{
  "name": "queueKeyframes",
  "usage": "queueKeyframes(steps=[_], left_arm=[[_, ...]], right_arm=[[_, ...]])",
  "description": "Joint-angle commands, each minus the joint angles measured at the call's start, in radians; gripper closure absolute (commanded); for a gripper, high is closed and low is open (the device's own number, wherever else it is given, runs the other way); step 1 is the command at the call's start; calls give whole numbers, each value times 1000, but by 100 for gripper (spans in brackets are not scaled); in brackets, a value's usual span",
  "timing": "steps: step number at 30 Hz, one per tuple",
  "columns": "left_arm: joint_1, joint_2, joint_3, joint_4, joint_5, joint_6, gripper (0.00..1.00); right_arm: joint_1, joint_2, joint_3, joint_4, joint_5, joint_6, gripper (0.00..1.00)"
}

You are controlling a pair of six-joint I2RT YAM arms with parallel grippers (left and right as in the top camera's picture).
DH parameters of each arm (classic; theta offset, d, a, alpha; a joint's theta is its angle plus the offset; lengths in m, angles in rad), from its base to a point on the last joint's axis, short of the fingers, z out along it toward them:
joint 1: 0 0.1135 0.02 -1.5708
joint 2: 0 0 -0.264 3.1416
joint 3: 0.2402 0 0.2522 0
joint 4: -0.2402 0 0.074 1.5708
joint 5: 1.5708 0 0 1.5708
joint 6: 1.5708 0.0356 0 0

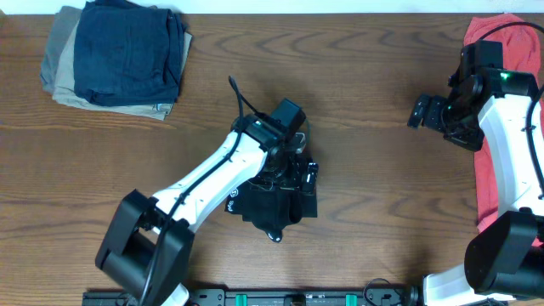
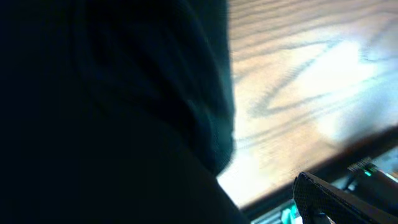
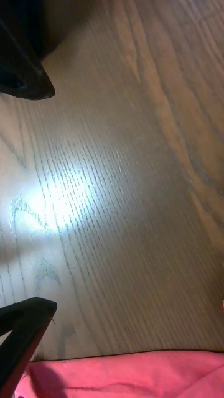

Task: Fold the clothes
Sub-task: 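Fold the left end of the black strip rightward with the left gripper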

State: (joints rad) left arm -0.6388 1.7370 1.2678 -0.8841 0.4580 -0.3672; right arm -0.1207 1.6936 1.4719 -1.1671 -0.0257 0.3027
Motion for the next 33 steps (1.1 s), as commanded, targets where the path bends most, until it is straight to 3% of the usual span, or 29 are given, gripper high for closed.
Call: queueKeyframes(steps=[1, 5, 12, 14, 18, 26, 33], left_arm=[[-2, -116, 42, -8, 32, -2, 4], [6, -237, 42, -16, 13, -1, 4], [50, -340, 41, -96, -212, -16, 5], [55, -327, 32, -121, -212, -17, 14], [49, -282, -8, -179, -209, -39, 47], [48, -172, -114, -252, -191, -80, 48], [43, -149, -257, -28, -47, -80, 55]], right_arm=[[-3, -5, 3, -3, 7, -8, 1], [-2, -5, 3, -3, 7, -8, 1], [-3, -5, 3, -3, 7, -8, 1], [-3, -5, 3, -3, 7, -8, 1], [-3, -5, 3, -3, 7, -8, 1], [-3, -5, 3, -3, 7, -8, 1], [-3, -5, 3, -2, 7, -8, 1]])
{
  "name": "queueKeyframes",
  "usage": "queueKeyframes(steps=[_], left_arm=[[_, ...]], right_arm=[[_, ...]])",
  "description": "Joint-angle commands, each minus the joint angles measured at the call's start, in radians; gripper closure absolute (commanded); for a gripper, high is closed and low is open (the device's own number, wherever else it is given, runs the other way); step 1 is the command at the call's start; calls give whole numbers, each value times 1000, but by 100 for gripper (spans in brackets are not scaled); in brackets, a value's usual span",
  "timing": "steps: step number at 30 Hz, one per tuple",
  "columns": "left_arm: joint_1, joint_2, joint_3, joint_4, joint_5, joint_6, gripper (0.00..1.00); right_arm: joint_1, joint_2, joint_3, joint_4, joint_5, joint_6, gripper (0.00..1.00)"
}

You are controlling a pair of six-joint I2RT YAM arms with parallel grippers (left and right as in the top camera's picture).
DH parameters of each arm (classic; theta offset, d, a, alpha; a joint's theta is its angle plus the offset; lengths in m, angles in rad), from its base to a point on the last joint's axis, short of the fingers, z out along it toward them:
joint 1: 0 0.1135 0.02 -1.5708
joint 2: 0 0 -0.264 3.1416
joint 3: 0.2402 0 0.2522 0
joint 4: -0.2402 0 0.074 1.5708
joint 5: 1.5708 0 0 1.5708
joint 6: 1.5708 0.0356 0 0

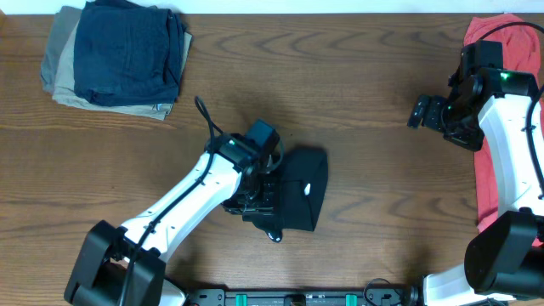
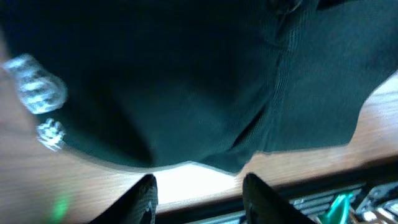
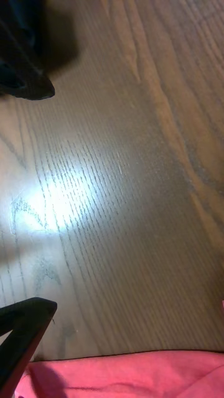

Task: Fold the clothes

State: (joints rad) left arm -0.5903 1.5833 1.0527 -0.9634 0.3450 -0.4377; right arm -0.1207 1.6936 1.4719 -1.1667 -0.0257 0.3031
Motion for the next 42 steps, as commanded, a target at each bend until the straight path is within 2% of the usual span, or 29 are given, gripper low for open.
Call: queueKeyframes(steps=[1, 7, 8, 11, 13, 21, 23, 24, 26, 27, 29, 31, 35, 42], left_arm=[[-7, 5, -62, 90, 66, -10, 55], [-6, 5, -200, 248, 66, -40, 57], [-6, 5, -217, 255, 66, -51, 60], [-6, 5, -232, 239, 66, -59, 69], [-6, -2, -220, 223, 68, -70, 72], [-6, -121, -63, 83, 74, -32, 72], [-3, -166, -25, 74, 72, 5, 66], [2, -188, -10, 75, 61, 30, 59], [21, -227, 9, 74, -16, 45, 37], [35, -242, 13, 75, -63, 45, 31], [83, -266, 13, 75, -148, 45, 22], [161, -270, 13, 74, -173, 53, 14], [320, -240, 12, 79, -160, 134, 3], [540, -61, 12, 98, 182, 364, 2]], right_arm=[[-3, -5, 3, -3, 7, -8, 1], [-3, -5, 3, -3, 7, -8, 1], [-3, -5, 3, -3, 7, -9, 1], [-3, -5, 3, -3, 7, -8, 1], [-3, -5, 3, -3, 7, -9, 1], [-3, -5, 3, -3, 7, -9, 1], [-3, -5, 3, -3, 7, -8, 1], [-3, -5, 3, -3, 7, -8, 1], [-3, -5, 3, -3, 7, -8, 1], [-3, -5, 3, -3, 7, -9, 1], [-3, -5, 3, -3, 7, -9, 1], [-3, -5, 3, -3, 7, -8, 1], [-3, -5, 3, -3, 7, -9, 1], [-3, -5, 3, -3, 7, -9, 1]])
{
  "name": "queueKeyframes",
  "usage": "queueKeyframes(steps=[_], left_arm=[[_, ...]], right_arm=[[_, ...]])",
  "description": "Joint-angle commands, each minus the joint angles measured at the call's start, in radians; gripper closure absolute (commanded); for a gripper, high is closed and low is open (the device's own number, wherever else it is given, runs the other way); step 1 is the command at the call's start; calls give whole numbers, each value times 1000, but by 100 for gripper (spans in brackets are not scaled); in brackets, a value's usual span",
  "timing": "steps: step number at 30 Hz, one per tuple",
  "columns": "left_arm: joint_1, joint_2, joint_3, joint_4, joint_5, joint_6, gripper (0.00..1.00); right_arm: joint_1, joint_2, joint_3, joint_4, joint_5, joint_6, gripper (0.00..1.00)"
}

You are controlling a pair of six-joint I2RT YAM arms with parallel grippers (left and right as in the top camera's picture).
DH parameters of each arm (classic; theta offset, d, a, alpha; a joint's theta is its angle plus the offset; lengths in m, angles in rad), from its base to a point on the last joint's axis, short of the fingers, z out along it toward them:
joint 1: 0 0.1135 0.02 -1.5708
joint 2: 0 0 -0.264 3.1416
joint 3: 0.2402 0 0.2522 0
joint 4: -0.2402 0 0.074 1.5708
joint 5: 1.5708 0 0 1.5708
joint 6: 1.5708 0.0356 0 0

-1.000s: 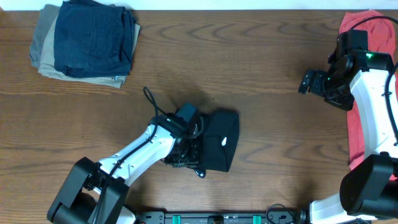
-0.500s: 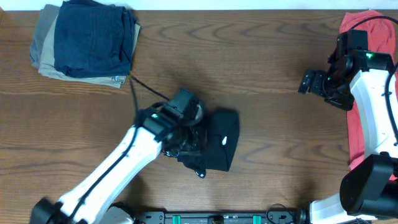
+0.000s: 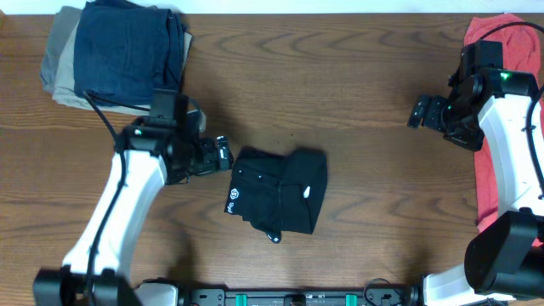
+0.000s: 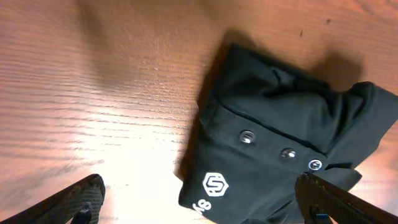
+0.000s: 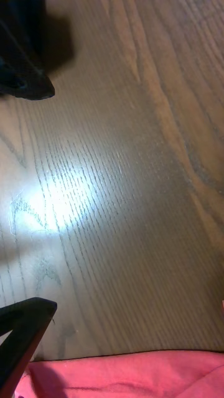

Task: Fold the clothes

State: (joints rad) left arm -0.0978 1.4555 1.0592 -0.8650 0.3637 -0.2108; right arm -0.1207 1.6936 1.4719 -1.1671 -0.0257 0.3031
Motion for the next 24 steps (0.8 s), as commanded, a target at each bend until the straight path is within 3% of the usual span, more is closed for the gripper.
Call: queueKeyframes(steps=[1, 11, 24], left_arm=[[64, 95, 5, 4, 184, 148, 2], [115, 379, 5, 15, 542, 378, 2], [36, 471, -54, 117, 570, 393, 2]], right_arm=[[-3, -5, 3, -3, 7, -9, 1], [-3, -5, 3, -3, 7, -8, 1], [-3, -5, 3, -3, 7, -9, 1]])
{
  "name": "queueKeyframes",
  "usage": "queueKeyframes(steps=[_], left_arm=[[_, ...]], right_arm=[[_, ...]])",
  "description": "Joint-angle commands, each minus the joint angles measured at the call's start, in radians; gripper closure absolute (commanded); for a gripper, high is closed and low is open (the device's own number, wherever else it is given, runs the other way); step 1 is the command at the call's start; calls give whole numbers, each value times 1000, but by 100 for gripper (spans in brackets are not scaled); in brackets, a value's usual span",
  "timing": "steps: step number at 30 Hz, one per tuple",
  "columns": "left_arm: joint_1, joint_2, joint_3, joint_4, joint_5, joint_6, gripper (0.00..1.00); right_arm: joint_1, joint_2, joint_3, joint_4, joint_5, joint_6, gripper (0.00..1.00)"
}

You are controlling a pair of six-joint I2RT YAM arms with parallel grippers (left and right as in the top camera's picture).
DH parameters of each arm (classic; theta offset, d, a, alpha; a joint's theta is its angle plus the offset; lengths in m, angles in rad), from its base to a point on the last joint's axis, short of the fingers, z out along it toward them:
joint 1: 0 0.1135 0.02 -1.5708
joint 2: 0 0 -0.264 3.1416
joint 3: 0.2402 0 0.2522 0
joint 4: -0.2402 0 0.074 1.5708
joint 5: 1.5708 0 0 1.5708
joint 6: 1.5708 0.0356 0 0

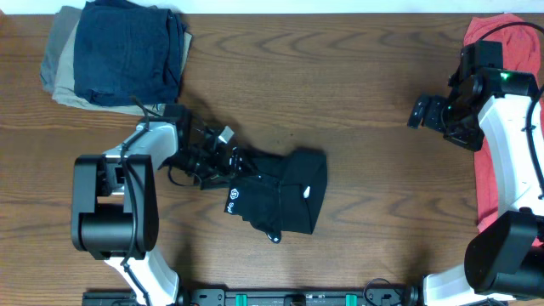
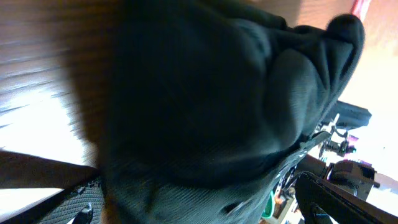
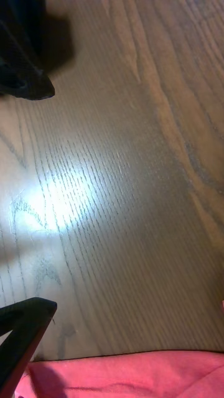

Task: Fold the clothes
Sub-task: 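Grasp the folded black shirt bundle with the left gripper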

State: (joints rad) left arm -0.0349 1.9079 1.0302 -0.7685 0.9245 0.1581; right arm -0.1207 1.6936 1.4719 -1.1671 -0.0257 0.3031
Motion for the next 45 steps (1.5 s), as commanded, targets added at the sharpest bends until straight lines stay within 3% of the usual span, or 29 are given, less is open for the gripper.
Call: queueKeyframes(steps=[1, 2, 9, 11, 13, 18, 23, 28, 37, 45], left_arm=[[-36, 19, -29, 32, 10, 23, 1], [-47, 19, -32, 45, 9, 18, 4], [-101, 19, -34, 113, -14, -78, 50], [-108, 19, -34, 120, -65, -150, 67], [-110, 19, -33, 120, -116, -218, 94], [-109, 18, -2, 74, -152, -242, 94], [-110, 18, 143, -85, -332, -176, 94], [-109, 18, 285, -120, -551, -154, 94], [-94, 18, 388, -17, -928, -57, 94], [-25, 18, 392, 203, -944, -54, 94]], right_arm=[[-3, -5, 3, -3, 7, -9, 1], [-3, -5, 3, -3, 7, -9, 1], [-3, -5, 3, -3, 7, -9, 1], [-3, -5, 3, -3, 7, -8, 1], [-3, -5, 3, -3, 7, -9, 1], [-3, -5, 3, -3, 7, -8, 1], [-3, -5, 3, -3, 7, -9, 1], [-3, -5, 3, -3, 7, -8, 1], [-3, -5, 3, -3, 7, -9, 1], [-3, -5, 3, -3, 7, -9, 1]])
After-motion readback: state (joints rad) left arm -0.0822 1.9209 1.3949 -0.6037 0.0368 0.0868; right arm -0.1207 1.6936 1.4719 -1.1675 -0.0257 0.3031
